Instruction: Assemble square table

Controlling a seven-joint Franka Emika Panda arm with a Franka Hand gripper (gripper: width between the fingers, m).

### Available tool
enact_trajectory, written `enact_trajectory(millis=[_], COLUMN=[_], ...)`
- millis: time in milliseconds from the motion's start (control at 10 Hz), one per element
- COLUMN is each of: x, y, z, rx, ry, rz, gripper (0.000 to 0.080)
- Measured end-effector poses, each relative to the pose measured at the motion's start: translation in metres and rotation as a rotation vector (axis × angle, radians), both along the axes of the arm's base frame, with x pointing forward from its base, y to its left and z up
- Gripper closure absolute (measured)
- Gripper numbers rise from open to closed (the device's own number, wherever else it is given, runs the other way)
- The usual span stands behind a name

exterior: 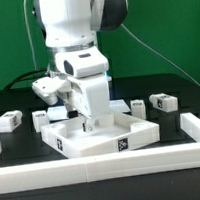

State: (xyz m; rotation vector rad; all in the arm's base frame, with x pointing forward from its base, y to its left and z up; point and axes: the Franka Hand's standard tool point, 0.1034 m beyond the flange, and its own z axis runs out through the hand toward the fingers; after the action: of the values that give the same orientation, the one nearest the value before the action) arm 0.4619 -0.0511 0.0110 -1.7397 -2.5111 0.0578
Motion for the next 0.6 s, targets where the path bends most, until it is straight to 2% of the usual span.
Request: enact_trajectory(millis=[400, 600], x=[-0.0027, -0.0034], y=[-0.0041, -0.0040], z=[-0.0042, -0.0050], rx=[0.002, 0.003], ry=[0.008, 0.010], rz=[-0.014, -0.014], gripper=[0.0174, 0.0536])
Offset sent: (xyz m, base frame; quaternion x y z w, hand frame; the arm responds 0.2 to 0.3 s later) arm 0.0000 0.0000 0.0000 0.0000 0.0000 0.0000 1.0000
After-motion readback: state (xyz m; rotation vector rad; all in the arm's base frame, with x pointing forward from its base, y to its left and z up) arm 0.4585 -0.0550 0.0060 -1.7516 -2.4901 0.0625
